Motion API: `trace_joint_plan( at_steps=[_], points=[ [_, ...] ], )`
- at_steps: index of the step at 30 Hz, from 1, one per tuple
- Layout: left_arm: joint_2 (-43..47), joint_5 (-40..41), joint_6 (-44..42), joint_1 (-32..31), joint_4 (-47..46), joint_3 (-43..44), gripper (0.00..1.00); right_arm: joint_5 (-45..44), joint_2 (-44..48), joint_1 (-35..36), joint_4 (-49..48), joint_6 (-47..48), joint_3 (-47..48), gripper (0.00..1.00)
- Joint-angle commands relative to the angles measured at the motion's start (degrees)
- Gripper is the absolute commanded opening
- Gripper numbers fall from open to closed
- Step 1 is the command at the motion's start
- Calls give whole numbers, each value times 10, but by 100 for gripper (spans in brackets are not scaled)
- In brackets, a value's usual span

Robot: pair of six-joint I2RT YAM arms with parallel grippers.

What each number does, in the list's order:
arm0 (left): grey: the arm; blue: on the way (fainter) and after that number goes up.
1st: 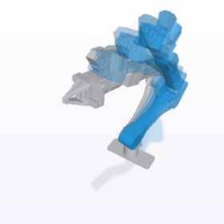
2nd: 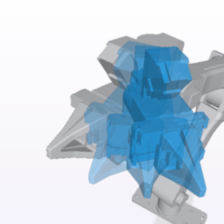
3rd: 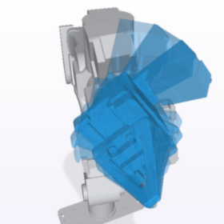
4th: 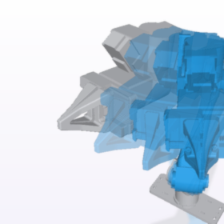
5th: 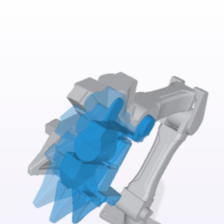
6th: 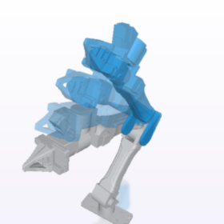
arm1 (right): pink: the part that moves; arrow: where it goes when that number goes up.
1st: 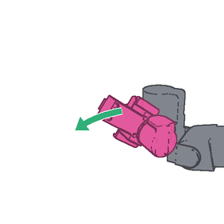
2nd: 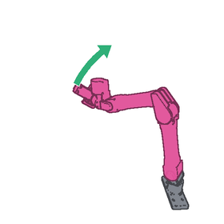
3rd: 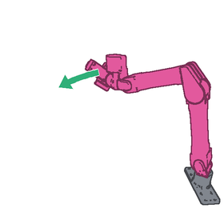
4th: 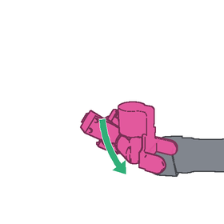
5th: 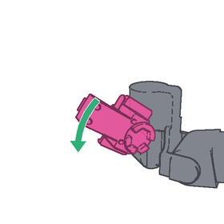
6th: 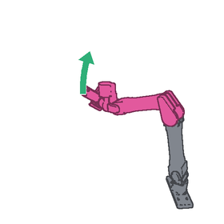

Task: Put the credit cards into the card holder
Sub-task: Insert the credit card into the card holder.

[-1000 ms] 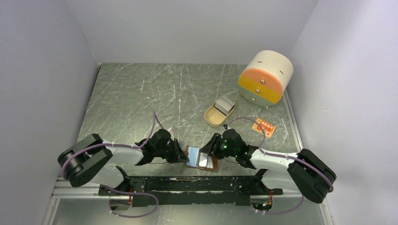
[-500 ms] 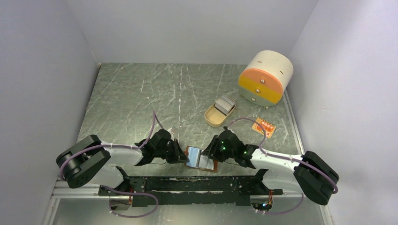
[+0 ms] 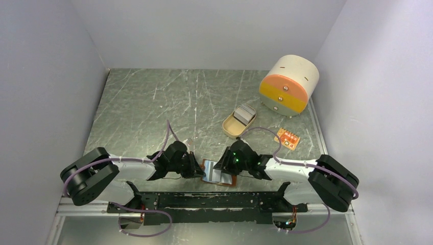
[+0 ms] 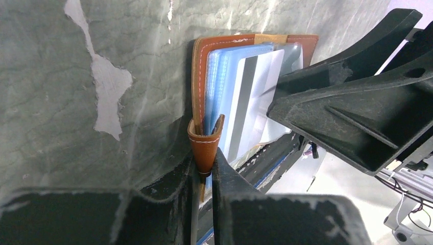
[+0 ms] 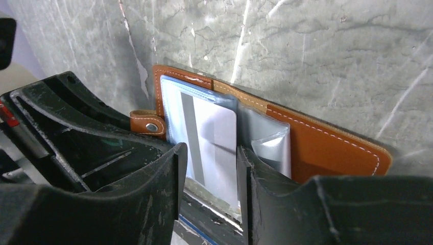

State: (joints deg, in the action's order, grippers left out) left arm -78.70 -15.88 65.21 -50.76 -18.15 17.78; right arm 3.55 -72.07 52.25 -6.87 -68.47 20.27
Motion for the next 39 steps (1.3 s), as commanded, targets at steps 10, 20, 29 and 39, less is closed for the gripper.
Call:
trace_joint_plan(
  at_steps=[10, 20, 29, 39],
  points=[
    [30, 32, -13, -7, 36, 22, 13, -34, 26, 7, 110, 36, 22, 47],
    [35, 29, -13, -11, 33, 26, 13, 1, -18, 18, -8, 23, 21, 46],
    [39, 30, -17, -13, 36, 33, 15, 43, -45, 20, -117, 9, -4, 41],
    [73, 33, -9, -14, 29, 19, 27, 3, -32, 20, 9, 27, 16, 45]
  ],
)
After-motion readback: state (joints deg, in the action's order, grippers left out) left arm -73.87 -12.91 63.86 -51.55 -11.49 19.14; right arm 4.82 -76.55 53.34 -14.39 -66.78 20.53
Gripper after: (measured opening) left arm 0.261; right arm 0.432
